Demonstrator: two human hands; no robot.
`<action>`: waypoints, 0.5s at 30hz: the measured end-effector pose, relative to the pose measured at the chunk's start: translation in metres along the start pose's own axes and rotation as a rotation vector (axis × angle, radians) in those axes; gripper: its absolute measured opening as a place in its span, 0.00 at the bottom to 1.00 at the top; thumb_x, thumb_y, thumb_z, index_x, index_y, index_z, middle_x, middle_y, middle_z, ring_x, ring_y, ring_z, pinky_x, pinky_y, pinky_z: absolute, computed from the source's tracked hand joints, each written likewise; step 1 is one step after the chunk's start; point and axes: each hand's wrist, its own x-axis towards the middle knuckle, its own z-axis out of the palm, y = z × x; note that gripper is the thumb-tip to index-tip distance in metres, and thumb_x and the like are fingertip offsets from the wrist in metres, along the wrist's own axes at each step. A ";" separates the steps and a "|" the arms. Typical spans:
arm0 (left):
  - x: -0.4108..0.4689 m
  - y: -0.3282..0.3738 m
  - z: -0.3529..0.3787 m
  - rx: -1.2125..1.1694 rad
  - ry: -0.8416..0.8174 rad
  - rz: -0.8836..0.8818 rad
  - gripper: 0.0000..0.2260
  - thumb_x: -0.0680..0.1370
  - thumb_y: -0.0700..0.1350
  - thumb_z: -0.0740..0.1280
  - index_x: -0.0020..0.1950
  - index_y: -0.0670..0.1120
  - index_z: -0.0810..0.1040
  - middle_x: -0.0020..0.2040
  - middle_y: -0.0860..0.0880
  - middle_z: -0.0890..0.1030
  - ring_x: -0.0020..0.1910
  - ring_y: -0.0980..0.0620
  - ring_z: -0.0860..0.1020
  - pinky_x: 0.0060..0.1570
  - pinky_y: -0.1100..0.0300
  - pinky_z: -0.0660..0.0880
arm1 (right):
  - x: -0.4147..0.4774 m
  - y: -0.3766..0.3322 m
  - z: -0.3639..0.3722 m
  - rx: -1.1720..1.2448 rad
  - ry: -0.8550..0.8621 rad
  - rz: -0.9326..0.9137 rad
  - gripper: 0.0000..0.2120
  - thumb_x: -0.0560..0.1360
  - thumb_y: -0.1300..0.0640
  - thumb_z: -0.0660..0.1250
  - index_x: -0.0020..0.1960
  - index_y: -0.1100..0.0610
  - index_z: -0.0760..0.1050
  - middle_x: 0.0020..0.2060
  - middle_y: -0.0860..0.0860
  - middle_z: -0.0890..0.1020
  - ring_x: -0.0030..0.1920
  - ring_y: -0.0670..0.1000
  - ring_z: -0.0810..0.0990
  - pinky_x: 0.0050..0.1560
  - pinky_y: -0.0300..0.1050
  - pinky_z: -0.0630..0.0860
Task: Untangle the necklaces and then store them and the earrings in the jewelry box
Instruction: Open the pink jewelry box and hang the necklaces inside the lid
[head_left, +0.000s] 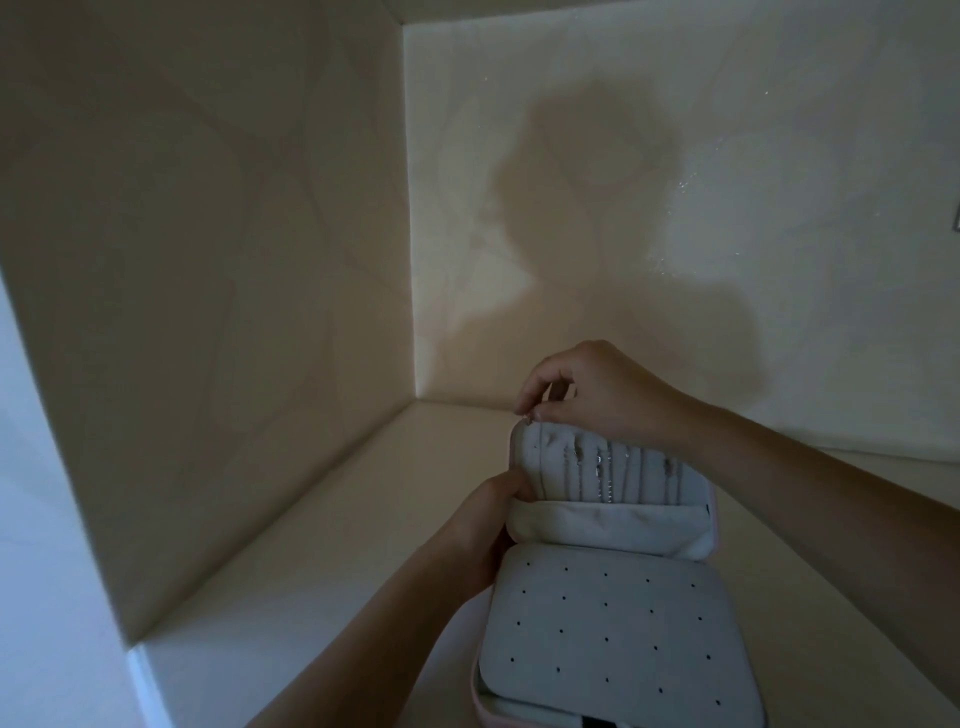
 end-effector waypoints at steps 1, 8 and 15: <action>0.001 0.001 0.000 -0.008 0.011 -0.003 0.06 0.65 0.42 0.64 0.39 0.44 0.71 0.38 0.45 0.72 0.37 0.48 0.72 0.40 0.57 0.69 | 0.001 0.000 -0.002 -0.014 -0.005 -0.005 0.09 0.72 0.64 0.72 0.43 0.49 0.83 0.35 0.38 0.81 0.37 0.39 0.78 0.36 0.27 0.69; 0.002 0.000 -0.002 -0.029 -0.005 -0.013 0.13 0.73 0.37 0.57 0.29 0.45 0.69 0.31 0.48 0.72 0.30 0.51 0.71 0.34 0.60 0.69 | 0.002 -0.002 -0.011 0.051 -0.072 0.088 0.06 0.75 0.65 0.69 0.45 0.55 0.81 0.28 0.40 0.82 0.27 0.39 0.78 0.31 0.35 0.74; -0.001 0.002 0.001 -0.005 -0.002 -0.002 0.21 0.64 0.42 0.62 0.56 0.40 0.74 0.52 0.40 0.75 0.52 0.43 0.73 0.53 0.51 0.71 | -0.001 0.006 -0.004 0.097 -0.096 0.094 0.05 0.68 0.63 0.76 0.42 0.56 0.83 0.37 0.49 0.86 0.38 0.46 0.84 0.41 0.33 0.77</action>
